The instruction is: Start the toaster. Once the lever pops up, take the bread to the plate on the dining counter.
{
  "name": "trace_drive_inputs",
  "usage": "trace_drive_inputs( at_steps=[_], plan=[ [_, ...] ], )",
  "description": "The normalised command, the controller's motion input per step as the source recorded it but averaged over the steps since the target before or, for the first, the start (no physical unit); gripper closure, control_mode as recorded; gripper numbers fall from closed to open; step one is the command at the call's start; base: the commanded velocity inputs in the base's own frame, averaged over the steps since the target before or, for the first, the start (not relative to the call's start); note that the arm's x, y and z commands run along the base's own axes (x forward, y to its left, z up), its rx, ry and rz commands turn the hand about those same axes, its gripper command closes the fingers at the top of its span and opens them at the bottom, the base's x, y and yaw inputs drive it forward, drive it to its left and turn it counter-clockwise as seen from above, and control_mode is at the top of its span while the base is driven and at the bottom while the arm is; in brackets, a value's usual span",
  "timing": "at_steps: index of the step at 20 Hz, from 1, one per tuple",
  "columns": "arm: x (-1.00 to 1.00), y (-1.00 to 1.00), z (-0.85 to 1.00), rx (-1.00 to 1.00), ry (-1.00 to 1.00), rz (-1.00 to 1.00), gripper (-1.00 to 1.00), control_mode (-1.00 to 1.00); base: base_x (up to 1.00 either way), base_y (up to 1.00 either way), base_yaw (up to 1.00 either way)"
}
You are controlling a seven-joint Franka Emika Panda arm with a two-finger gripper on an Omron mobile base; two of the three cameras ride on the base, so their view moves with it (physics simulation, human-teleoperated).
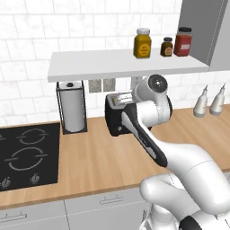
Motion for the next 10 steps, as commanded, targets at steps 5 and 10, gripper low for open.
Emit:
trace_drive_inputs(
  at_steps=[5,10],
  plan=[
    [0.0,0.0,0.0,0.0,0.0,0.0,-1.0,-1.0,0.0,0.0,0.0],
    [0.0,0.0,0.0,0.0,0.0,0.0,-1.0,-1.0,0.0,0.0,0.0]
  ],
)
